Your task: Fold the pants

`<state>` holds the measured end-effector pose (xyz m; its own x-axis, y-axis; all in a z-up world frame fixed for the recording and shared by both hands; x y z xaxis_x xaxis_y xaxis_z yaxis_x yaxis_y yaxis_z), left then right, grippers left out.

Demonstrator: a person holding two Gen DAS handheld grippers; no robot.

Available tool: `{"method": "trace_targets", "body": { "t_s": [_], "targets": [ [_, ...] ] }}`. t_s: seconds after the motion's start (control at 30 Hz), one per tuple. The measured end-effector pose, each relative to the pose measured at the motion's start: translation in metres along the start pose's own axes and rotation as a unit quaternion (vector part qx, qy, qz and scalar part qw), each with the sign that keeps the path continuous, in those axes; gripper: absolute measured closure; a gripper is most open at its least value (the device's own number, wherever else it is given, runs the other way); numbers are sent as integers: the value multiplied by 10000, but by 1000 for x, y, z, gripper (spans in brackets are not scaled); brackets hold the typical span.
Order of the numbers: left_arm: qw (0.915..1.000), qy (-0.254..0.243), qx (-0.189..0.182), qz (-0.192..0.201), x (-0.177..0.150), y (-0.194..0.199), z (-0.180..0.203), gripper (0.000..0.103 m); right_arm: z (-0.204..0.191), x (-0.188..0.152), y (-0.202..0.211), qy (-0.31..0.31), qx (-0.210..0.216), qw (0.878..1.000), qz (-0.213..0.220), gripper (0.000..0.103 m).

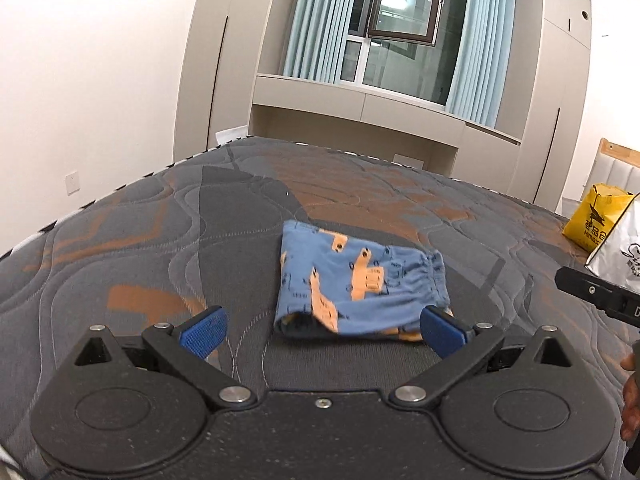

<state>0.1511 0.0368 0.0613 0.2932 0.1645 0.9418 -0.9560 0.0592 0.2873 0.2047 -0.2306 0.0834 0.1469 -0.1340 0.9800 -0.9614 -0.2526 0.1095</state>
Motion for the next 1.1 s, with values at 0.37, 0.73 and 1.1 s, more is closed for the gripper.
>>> {"method": "trace_targets", "body": {
  "t_s": [0.37,0.73,1.1],
  "targets": [
    [9996,-264,9,33,-48,27,10,1,-22,-50,66,315,-665,9971,170,0],
    [9990,-317,277,144,-73,36,9,1,-35,-86,87,648,-885,9938,193,0],
    [9981,-438,332,261,-81,42,9,1,-23,-99,88,499,-1019,9934,137,0]
  ]
}}
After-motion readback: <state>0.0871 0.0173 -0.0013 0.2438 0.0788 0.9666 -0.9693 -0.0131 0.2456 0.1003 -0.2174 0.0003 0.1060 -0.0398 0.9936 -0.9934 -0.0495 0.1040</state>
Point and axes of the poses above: each gripper's, at about its wrist camera, not at the fingertips, and y roughly against the way its jaws point, z to its right, x to its top, the point moved 4 cm from there along -y, roughly the way its jaws point, and after that the axes turned 9 degrees about z, right-handed, at the moved point
